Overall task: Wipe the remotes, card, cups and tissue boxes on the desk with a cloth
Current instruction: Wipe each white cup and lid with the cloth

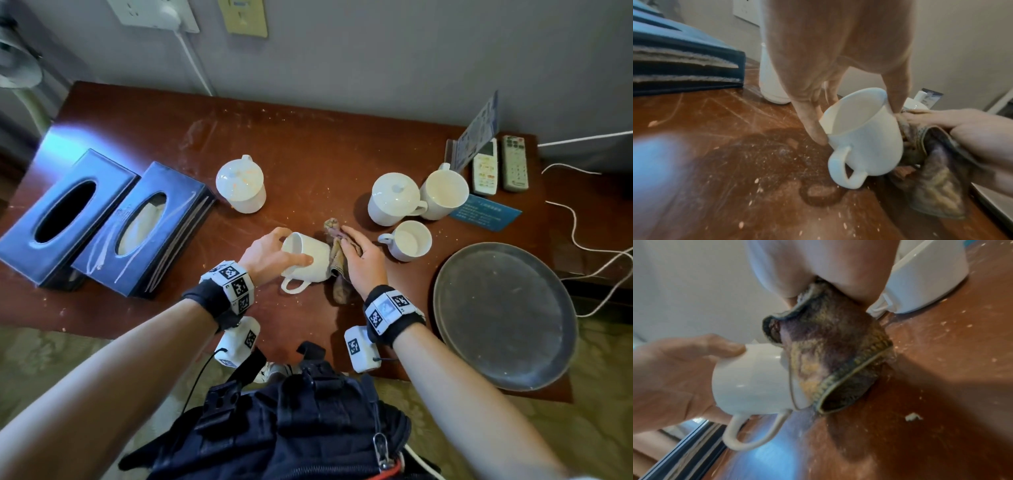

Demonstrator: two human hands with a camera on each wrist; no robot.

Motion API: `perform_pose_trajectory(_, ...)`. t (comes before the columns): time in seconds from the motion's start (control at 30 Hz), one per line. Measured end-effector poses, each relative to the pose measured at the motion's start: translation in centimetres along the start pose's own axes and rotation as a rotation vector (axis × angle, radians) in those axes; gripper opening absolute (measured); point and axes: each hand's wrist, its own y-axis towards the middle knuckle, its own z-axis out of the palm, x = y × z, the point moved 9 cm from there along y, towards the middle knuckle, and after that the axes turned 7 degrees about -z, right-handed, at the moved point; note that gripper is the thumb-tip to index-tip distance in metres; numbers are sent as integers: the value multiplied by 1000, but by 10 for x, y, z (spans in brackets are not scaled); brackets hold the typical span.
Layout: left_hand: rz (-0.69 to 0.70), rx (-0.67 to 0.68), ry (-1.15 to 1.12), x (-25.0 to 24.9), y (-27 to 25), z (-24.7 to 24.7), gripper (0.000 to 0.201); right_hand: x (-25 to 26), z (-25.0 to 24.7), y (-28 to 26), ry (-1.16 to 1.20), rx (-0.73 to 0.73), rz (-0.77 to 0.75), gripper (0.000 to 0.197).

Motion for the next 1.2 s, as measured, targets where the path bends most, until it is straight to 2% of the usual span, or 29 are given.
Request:
perform_pose_trajectory(0.07, 91, -74, 123, -15, -2, -3, 80, -2, -10, 1, 31, -49, 34, 34)
perform_pose_trajectory(0.17, 225, -131, 283, -38, -8, -4, 83, -2, -20, 3, 34, -69, 49, 34)
perform_pose_trajectory(0.37, 310, -69, 360, -40, -13, 7, 79, 6, -23, 5, 47, -74, 40, 33)
perform_pose_trajectory(0.5, 290, -14, 152, -26, -12, 3, 61, 9, -6, 5, 29, -41, -5, 32)
perform_pose_trajectory(0.53, 281, -17, 93, -22, -13, 1, 63, 9, 0, 4, 14, -28, -18, 31)
perform_pose_trajectory(0.67, 125, -29, -108, -1, -10, -4, 98, -2, 19, -1, -25, 23, -5, 33)
perform_pose_trajectory(0.9, 32, -17, -73, 7, -8, -1, 89, -5, 14, -7, 14, 46, 18, 38)
perform_pose_trajectory(1.0, 21, 28, -126, 10, -10, 0, 107, 6, 7, -7, 75, 25, 5, 50)
perform_pose_trajectory(1.1, 14, 26, -220, 18, -8, 0, 121, 29, 7, -5, 171, 32, -70, 42)
perform_pose_trajectory(1.17, 40, 36, -246, 17, -9, 0, 112, 45, 20, -6, 190, 106, -142, 33)
perform_pose_trajectory(1.2, 69, 33, -248, 16, -8, 1, 93, 51, 32, -8, 172, 172, -187, 31)
